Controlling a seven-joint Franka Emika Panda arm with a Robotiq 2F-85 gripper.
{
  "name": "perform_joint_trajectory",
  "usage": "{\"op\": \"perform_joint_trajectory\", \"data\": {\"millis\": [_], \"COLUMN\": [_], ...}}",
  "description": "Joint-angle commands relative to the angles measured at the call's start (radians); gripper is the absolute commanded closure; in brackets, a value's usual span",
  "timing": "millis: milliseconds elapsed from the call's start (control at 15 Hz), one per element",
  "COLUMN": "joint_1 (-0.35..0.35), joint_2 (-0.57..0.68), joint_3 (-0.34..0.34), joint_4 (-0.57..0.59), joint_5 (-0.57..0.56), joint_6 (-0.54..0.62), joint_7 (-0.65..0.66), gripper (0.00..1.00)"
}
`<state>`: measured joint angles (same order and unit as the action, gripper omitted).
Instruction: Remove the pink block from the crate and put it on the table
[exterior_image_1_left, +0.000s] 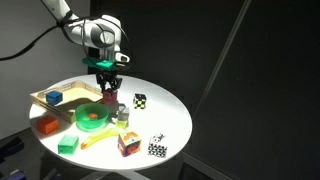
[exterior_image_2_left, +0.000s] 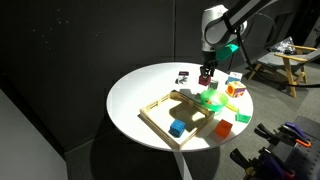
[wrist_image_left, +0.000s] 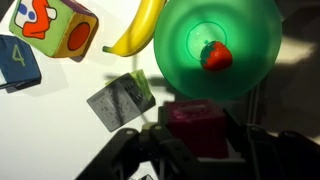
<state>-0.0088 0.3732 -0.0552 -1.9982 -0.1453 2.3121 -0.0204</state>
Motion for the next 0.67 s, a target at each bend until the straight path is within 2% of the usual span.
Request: {"op": "perform_joint_trajectory", "data": {"millis": [0,67,133,267,333,600], "joint_1": [-0.007,-0.007,-0.006,-0.005,-0.005,-0.002], "joint_2": [0.017,0.017,0.018,0.019,0.018,0.004], "joint_3": [0.002,0.002,0.003,0.004,0.004,0.009], "joint_4": [0.028,0.028,0.027,0.025,0.023,0.008], "joint_5": [0.014,0.013,0.014,0.012,0.012,0.011], "joint_6": [-0.003,-0.002,-0.002,0.001,0.001,0.004], "joint_7": [0.013,0.013,0.012,0.012,0.011,0.007], "gripper": [0.68,0.18,0.17,0.04,0.00,0.00]}}
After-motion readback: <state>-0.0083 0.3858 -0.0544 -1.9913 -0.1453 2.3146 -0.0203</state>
